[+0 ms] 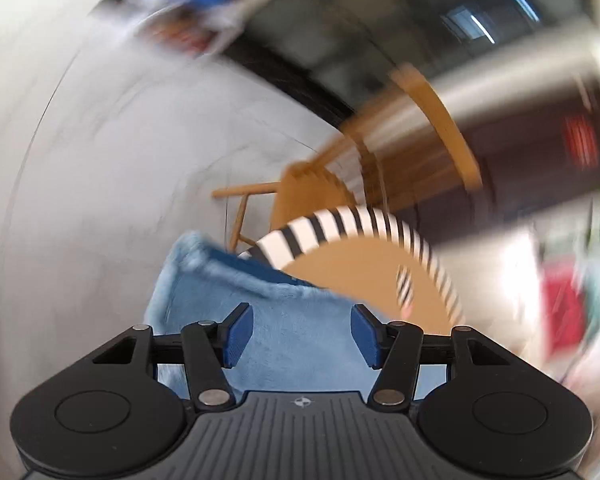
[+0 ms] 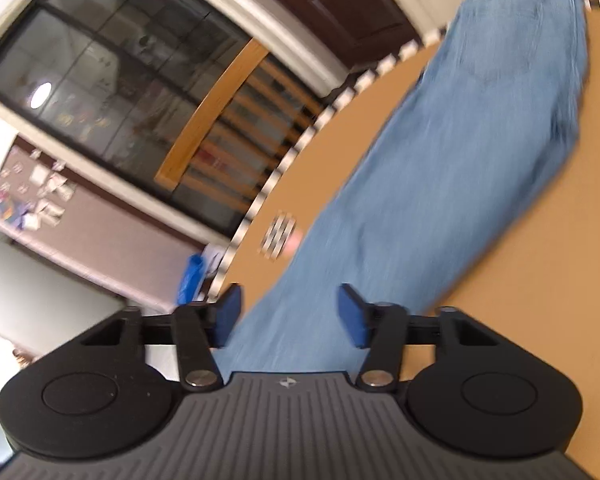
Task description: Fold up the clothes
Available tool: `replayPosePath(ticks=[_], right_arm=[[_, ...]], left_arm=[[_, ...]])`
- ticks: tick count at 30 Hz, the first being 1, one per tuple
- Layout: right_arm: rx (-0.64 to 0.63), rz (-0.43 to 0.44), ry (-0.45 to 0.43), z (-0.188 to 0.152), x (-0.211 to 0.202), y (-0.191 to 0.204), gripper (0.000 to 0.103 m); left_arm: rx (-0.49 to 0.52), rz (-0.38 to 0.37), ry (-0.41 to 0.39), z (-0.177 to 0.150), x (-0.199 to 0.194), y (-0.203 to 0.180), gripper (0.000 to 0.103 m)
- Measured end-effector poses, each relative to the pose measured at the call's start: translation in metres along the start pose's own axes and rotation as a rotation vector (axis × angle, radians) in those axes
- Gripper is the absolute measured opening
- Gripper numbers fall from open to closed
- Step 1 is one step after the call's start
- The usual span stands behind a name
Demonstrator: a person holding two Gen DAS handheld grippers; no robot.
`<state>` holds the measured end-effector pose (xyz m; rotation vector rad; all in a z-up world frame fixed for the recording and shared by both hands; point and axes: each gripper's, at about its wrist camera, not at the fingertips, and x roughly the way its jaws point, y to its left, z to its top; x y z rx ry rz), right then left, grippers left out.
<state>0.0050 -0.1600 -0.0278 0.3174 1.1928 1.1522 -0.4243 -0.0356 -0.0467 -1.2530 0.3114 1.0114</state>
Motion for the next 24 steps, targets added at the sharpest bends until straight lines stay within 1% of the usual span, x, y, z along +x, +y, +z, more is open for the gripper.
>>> replayPosePath(ticks=[2,3,4,6,7,8,10,11,12,13,14,15,16,17,18,19,20,22,24], right_arm=[[0.031,0.023,0.054,-0.029,-0.004,0.007,0.03],[0.063,0.042,0.081,-0.043,-0.001,0.008,0.027],[0.094,0.071,0.109,-0.057,0.006,0.01,0.027],[0.167,0.099,0.138,-0.086,0.02,0.017,0.027],[0.214,0.112,0.154,-0.098,0.031,0.021,0.027],[0.279,0.123,0.157,-0.111,0.042,0.025,0.027],[0.412,0.132,0.161,-0.137,0.061,0.033,0.027],[0.457,0.11,0.15,-0.148,0.07,0.037,0.027],[0.5,0.087,0.139,-0.159,0.079,0.04,0.027],[0.544,0.063,0.127,-0.17,0.088,0.044,0.029],[0.577,0.036,0.118,-0.178,0.097,0.047,0.024],[0.597,0.029,0.09,-0.183,0.1,0.051,0.023],[0.617,0.024,0.061,-0.189,0.103,0.054,0.022],[0.588,-0.002,0.046,-0.188,0.103,0.062,0.021],[0.555,-0.03,0.033,-0.187,0.102,0.07,0.02],[0.522,-0.057,0.019,-0.186,0.102,0.078,0.015],[0.489,-0.084,0.006,-0.185,0.101,0.086,0.011],[0.477,-0.083,-0.022,-0.183,0.094,0.093,0.01],[0.436,-0.085,-0.057,-0.181,0.08,0.105,0.01]], left_arm=[[0.278,0.035,0.011,0.008,0.019,-0.028,0.055],[0.417,0.052,0.017,0.012,0.028,-0.042,0.054],[0.53,0.05,0.041,0.015,0.041,-0.052,0.054],[0.753,0.041,0.094,0.022,0.068,-0.071,0.052],[0.834,0.015,0.136,0.025,0.081,-0.077,0.047],[0.891,-0.027,0.192,0.03,0.093,-0.082,0.045],[0.951,-0.106,0.322,0.041,0.115,-0.086,0.04],[0.966,-0.128,0.389,0.042,0.124,-0.085,0.039],[0.985,-0.146,0.439,0.042,0.129,-0.082,0.037],[1.003,-0.164,0.488,0.042,0.134,-0.079,0.033],[1.022,-0.182,0.537,0.042,0.139,-0.076,0.032],[1.043,-0.205,0.551,0.044,0.142,-0.072,0.03],[1.057,-0.22,0.573,0.047,0.144,-0.069,0.025],[1.044,-0.233,0.6,0.054,0.149,-0.066,0.019],[1.002,-0.25,0.639,0.06,0.152,-0.063,0.012],[0.952,-0.27,0.68,0.064,0.152,-0.061,0.011],[0.916,-0.284,0.712,0.069,0.154,-0.058,0.01],[0.882,-0.296,0.739,0.076,0.152,-0.055,0.007],[0.844,-0.311,0.76,0.08,0.148,-0.051,0.007]])
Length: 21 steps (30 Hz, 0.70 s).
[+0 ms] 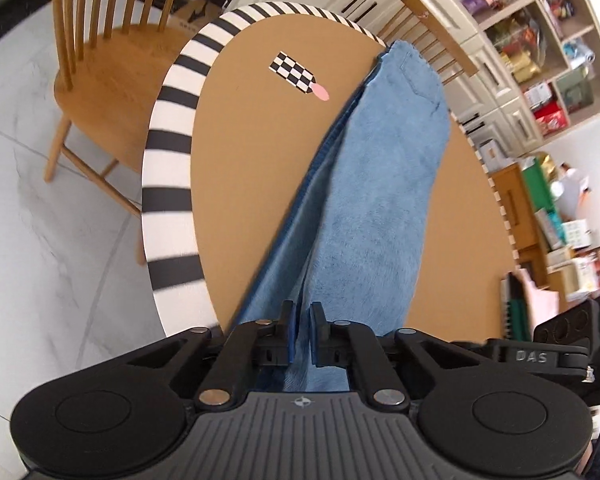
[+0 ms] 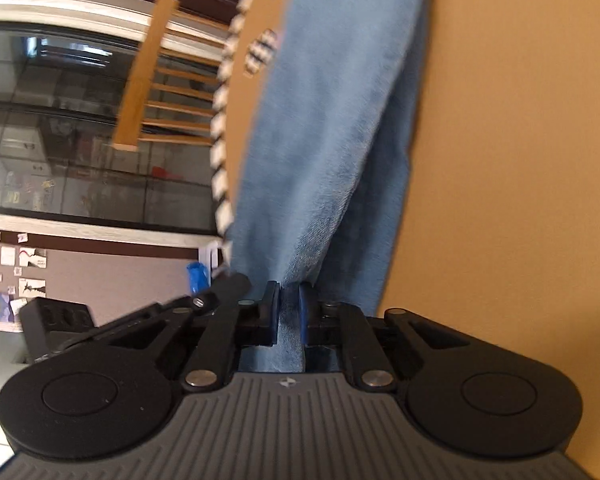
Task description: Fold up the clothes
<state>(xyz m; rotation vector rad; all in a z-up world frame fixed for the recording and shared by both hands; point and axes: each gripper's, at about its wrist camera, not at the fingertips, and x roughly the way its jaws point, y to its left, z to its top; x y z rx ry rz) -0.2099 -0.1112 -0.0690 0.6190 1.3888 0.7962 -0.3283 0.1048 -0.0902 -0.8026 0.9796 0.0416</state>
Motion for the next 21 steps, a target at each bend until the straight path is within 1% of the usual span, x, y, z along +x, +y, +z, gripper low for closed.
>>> replayPosePath(ticks=[2,3,4,5,6,7,8,9,10,11,12,13,14,15,16,17,19,20,21], right_arm=[[-0.028,-0.027,-0.022,-0.003,-0.01,0.0,0.01],[-0.041,-0.041,-0.032,-0.004,-0.016,0.0,0.01],[-0.055,-0.054,-0.043,-0.005,-0.021,0.0,0.01],[-0.027,-0.058,-0.045,-0.007,-0.016,-0.007,0.01],[0.004,-0.061,-0.046,-0.009,-0.012,-0.014,0.01],[0.036,-0.063,-0.048,-0.011,-0.007,-0.021,0.01],[0.039,-0.078,-0.051,-0.013,-0.003,-0.023,0.01],[0.039,-0.094,-0.053,-0.016,0.001,-0.024,0.01],[0.048,-0.089,-0.058,-0.017,0.002,-0.027,0.01],[0.065,-0.085,-0.059,-0.018,0.002,-0.028,0.016],[0.083,-0.088,-0.053,-0.02,0.002,-0.028,0.019],[0.1,-0.083,-0.051,-0.019,-0.004,-0.029,0.03],[0.117,-0.078,-0.048,-0.019,-0.01,-0.03,0.045],[0.104,-0.078,-0.082,-0.016,-0.021,-0.029,0.045],[0.06,-0.101,-0.147,-0.013,-0.035,-0.028,0.044],[-0.014,-0.168,-0.243,-0.007,-0.054,-0.024,0.045],[-0.225,-0.36,-0.453,0.006,-0.083,-0.012,0.046],[-0.343,-0.473,-0.538,0.016,-0.091,-0.005,0.049],[-0.446,-0.577,-0.605,0.029,-0.095,-0.001,0.053]], left_arm=[[-0.011,0.002,-0.002,-0.006,-0.004,0.002,0.007],[-0.001,0.03,-0.003,-0.008,-0.003,0.003,0.007],[0.026,0.074,-0.005,-0.009,-0.001,0.004,0.009],[0.06,0.109,-0.011,-0.011,-0.001,0.004,0.011],[0.094,0.143,-0.017,-0.012,-0.001,0.004,0.009],[0.108,0.17,-0.036,-0.013,-0.003,0.003,0.01],[0.116,0.179,-0.067,-0.011,-0.006,0.001,0.01],[0.124,0.174,-0.103,-0.008,-0.011,-0.002,0.013],[0.133,0.175,-0.144,-0.005,-0.017,-0.007,0.019],[0.148,0.171,-0.183,-0.001,-0.019,-0.014,0.023],[0.163,0.167,-0.221,0.004,-0.022,-0.021,0.028],[0.175,0.137,-0.232,0.01,-0.017,-0.028,0.028],[0.193,0.107,-0.225,0.016,-0.008,-0.038,0.029],[0.211,0.076,-0.216,0.021,0.002,-0.047,0.03],[0.249,0.056,-0.211,0.025,0.016,-0.059,0.032],[0.309,0.057,-0.207,0.029,0.031,-0.073,0.033],[0.406,0.117,-0.208,0.037,0.064,-0.101,0.035],[0.435,0.135,-0.201,0.043,0.08,-0.114,0.035],[0.449,0.146,-0.196,0.05,0.093,-0.125,0.037]])
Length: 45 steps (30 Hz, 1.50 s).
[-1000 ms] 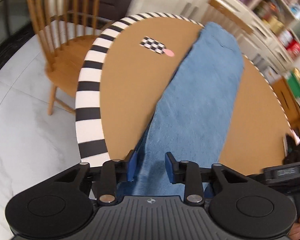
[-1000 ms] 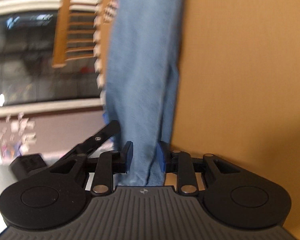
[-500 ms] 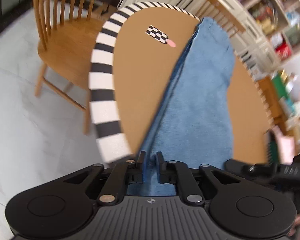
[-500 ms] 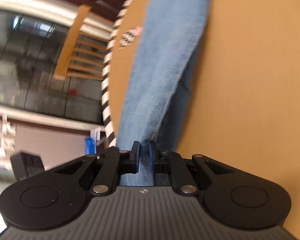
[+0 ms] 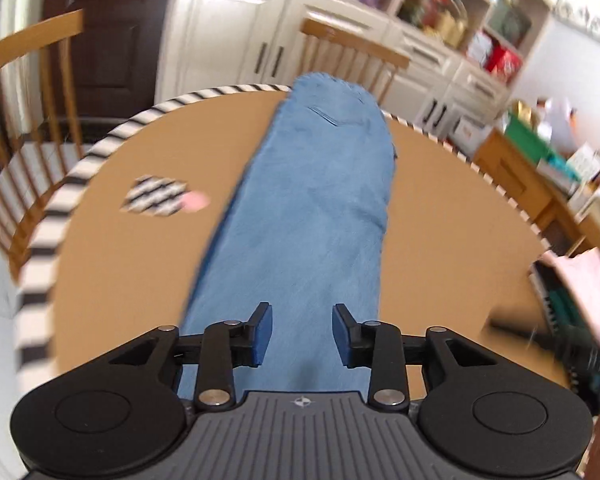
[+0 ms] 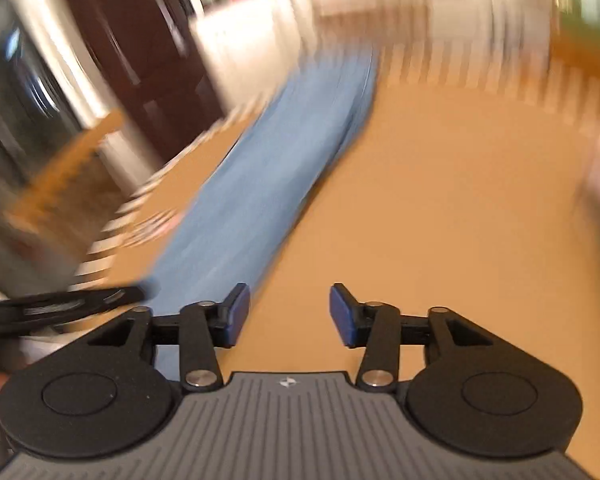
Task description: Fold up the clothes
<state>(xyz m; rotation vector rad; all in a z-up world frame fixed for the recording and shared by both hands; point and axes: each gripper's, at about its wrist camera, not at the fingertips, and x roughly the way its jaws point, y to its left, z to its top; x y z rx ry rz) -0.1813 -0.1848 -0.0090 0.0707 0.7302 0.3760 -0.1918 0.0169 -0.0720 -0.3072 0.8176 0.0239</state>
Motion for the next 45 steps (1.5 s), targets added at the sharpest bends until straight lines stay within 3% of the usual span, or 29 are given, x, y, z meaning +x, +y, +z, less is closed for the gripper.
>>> replayPosePath(ticks=[2,4,7,11,14,18,19,22,24,27,28,31,33,34,38,40,41,42,43,45], right_arm=[[-0.158,-0.103,-0.091,0.024,0.023,-0.004,0.061],[-0.292,-0.183,-0.155,0.048,0.053,-0.009,0.061],[-0.427,-0.262,-0.158,0.073,0.108,-0.022,0.062],[-0.513,-0.273,-0.136,0.1,0.182,-0.024,0.062],[-0.583,-0.251,-0.12,0.1,0.214,-0.025,0.063],[-0.673,-0.222,-0.108,0.097,0.243,-0.02,0.065],[-0.709,-0.235,-0.122,0.097,0.249,-0.018,0.072],[-0.786,-0.334,-0.155,0.1,0.26,-0.012,0.091],[-0.767,-0.412,-0.148,0.108,0.269,-0.016,0.091],[-0.642,-0.367,-0.104,0.116,0.272,-0.026,0.077],[-0.672,-0.334,-0.107,0.11,0.271,-0.021,0.059],[-0.957,-0.403,-0.203,0.08,0.279,0.004,0.052],[-0.901,-0.386,-0.165,0.088,0.283,0.003,0.048],[-0.869,-0.395,-0.157,0.094,0.283,-0.001,0.058],[-0.735,-0.384,-0.14,0.109,0.267,-0.031,0.051],[-0.747,-0.374,-0.128,0.106,0.264,-0.04,0.051],[-0.751,-0.392,-0.12,0.103,0.263,-0.042,0.033],[-0.745,-0.464,-0.118,0.102,0.264,-0.048,0.012],[-0.696,-0.485,-0.105,0.105,0.263,-0.059,0.011],[-0.524,-0.435,-0.075,0.118,0.253,-0.086,0.015]], left_arm=[[0.037,0.0,-0.021,0.014,0.02,-0.018,0.044],[0.05,0.015,-0.02,0.027,0.043,-0.027,0.045],[0.07,0.063,0.039,0.043,0.077,-0.032,0.045],[0.113,0.098,0.112,0.045,0.103,-0.032,0.049],[0.231,0.119,0.144,0.04,0.11,-0.046,0.058],[0.203,0.079,0.174,0.041,0.119,-0.051,0.087],[0.212,0.074,0.186,0.04,0.122,-0.053,0.094],[0.215,0.1,0.174,0.038,0.127,-0.06,0.097],[0.178,0.085,0.156,0.038,0.124,-0.055,0.096],[0.052,0.012,0.156,0.045,0.117,-0.036,0.096],[0.022,-0.009,0.16,0.048,0.117,-0.031,0.096],[-0.018,-0.038,0.167,0.051,0.117,-0.024,0.096],[-0.01,-0.035,0.169,0.05,0.117,-0.025,0.096],[-0.007,-0.035,0.17,0.049,0.116,-0.025,0.096],[-0.015,-0.042,0.176,0.051,0.114,-0.023,0.096],[-0.014,-0.049,0.178,0.053,0.116,-0.022,0.096],[-0.013,-0.052,0.178,0.054,0.116,-0.021,0.096],[-0.012,-0.055,0.178,0.054,0.117,-0.02,0.096],[-0.014,-0.058,0.177,0.055,0.119,-0.019,0.096],[-0.02,-0.062,0.176,0.056,0.119,-0.018,0.096]])
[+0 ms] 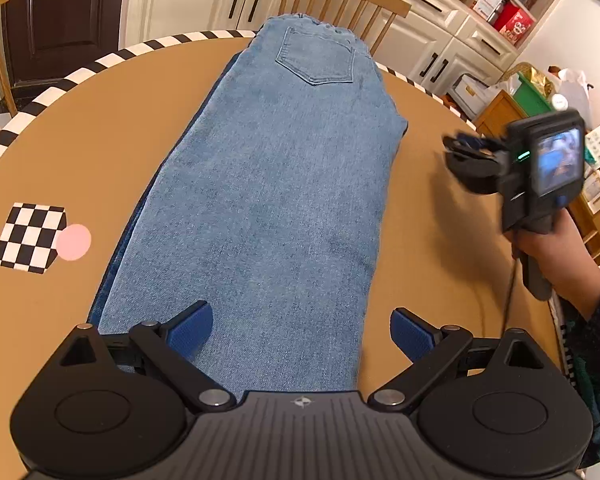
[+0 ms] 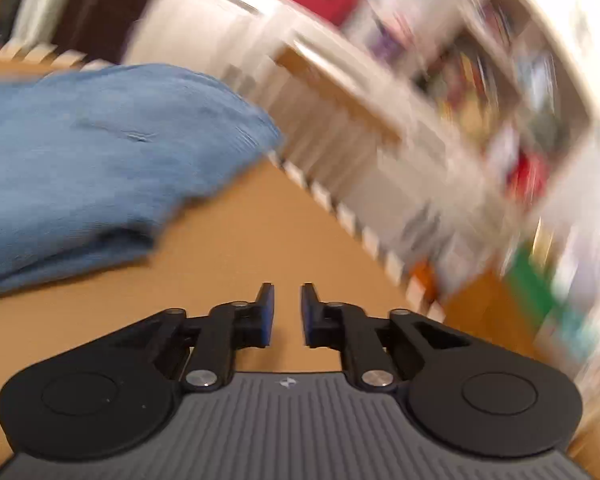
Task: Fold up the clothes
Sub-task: 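Move both grippers open above the folded jeans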
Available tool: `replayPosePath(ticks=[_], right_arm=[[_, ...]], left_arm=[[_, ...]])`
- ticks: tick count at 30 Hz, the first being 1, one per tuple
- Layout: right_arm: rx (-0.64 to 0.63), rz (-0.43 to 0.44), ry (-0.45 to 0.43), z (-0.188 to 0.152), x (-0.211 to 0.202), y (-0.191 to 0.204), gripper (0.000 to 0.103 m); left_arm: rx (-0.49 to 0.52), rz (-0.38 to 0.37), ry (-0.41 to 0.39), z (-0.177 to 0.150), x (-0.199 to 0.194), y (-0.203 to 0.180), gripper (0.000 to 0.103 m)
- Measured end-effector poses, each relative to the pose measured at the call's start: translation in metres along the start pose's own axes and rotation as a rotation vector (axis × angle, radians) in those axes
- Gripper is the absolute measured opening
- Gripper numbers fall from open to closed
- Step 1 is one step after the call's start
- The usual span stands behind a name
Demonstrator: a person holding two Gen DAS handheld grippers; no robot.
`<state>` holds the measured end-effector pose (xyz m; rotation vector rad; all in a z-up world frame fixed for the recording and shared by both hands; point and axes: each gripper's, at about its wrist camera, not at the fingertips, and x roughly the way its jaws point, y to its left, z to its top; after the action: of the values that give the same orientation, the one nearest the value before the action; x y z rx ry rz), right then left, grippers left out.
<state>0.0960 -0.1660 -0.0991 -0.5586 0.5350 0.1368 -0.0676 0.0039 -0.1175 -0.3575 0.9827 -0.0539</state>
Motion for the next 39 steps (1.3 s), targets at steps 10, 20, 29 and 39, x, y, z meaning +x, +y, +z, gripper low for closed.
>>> replayPosePath(ticks=[10,20,29,39], right_arm=[[-0.003,0.351,-0.141,0.029,-0.046,0.04,0.02],[0.396,0.39,0.073,0.015,-0.057,-0.016,0.043],[0.705,0.589,0.132,-0.076,-0.265,0.004,0.061],[1.192,0.681,0.317,-0.175,-0.372,0.121,0.063]], left_arm=[[0.002,0.011,-0.002,0.001,0.001,-0.002,0.096],[0.068,0.005,-0.013,-0.006,-0.008,0.001,0.094],[0.106,-0.136,-0.152,-0.055,-0.107,0.058,0.093],[0.095,-0.336,0.054,-0.133,-0.148,0.157,0.083]])
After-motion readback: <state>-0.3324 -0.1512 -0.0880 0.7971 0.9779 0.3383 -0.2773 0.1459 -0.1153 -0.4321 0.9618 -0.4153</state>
